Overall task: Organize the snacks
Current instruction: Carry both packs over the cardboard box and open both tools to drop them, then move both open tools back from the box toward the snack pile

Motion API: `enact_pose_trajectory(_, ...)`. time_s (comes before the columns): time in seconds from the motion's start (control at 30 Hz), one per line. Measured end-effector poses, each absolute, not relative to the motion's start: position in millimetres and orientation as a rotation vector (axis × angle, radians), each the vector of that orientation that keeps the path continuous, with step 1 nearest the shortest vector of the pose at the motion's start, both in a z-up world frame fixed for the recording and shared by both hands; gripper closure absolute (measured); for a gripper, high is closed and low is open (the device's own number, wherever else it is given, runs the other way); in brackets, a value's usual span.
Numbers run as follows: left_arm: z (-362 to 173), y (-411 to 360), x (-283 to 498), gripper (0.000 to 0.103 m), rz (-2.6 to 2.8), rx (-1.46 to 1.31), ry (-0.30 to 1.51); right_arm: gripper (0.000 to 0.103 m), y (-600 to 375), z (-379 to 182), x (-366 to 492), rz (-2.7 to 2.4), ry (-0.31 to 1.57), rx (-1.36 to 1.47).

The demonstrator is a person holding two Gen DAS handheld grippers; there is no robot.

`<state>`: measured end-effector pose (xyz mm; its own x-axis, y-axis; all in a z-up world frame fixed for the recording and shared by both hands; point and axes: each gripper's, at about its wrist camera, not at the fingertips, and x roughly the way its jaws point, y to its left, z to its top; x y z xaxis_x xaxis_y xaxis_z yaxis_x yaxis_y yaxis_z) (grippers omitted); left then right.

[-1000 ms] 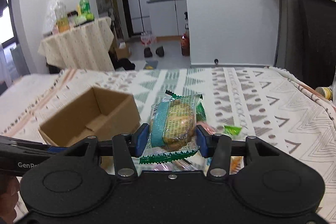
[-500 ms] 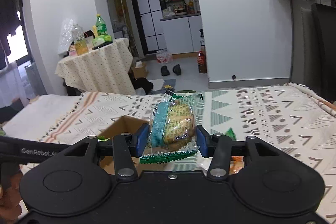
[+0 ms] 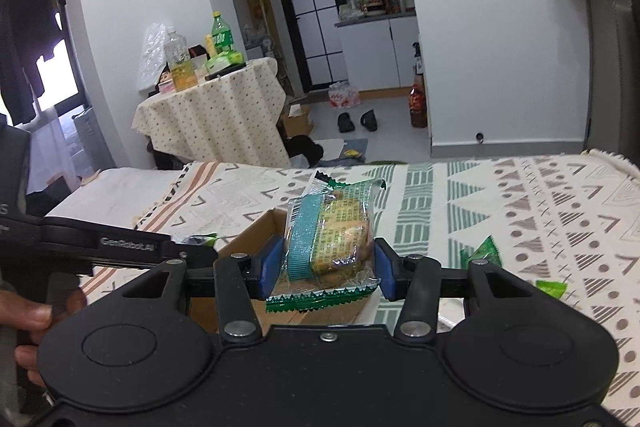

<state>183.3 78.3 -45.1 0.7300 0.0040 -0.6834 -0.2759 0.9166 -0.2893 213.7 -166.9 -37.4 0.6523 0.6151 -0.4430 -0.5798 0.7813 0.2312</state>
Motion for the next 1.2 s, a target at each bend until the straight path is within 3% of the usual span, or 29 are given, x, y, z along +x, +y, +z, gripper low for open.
enact_pose_trajectory(0.2,-65.6,88.1,198.3,0.059,0.177,-0.413,0.788,0.056,-150.3,-49.1,223.1,0.696,0.578,0.064)
enact_pose_trajectory(0.37,-70.7,93.7,207.3,0.035,0.204,-0.385,0.813,0.056,-134.0,-56.5,235.0,0.715,0.613,0.067)
enact_pose_trajectory(0.43,-71.5,96.5,209.2,0.030,0.218,-0.389,0.824,0.055,-128.0,-60.8,240.1,0.734,0.634,0.070)
enact_pose_trajectory(0.5,-72.1,99.2,210.6,0.029,0.212,-0.404,0.844,0.050,-120.7,-63.9,244.8,0.764,0.668,0.064)
enact_pose_trajectory(0.57,-72.4,100.9,211.0,0.028,0.214,-0.414,0.860,0.028,-116.6,-64.2,246.7,0.795,0.667,0.052)
enact_pose_trajectory(0.63,-71.3,100.4,210.2,0.025,0.215,-0.419,0.882,0.022,-119.0,-62.3,246.9,0.799,0.639,0.063)
enact_pose_trajectory(1.0,-46.4,98.8,177.8,0.009,0.315,-0.402,0.872,0.021,-150.4,-51.9,244.7,0.702,0.599,0.129)
enact_pose_trajectory(1.2,-44.6,76.4,169.2,0.006,0.275,-0.371,0.884,0.011,-180.6,-54.3,227.5,0.600,0.644,0.160)
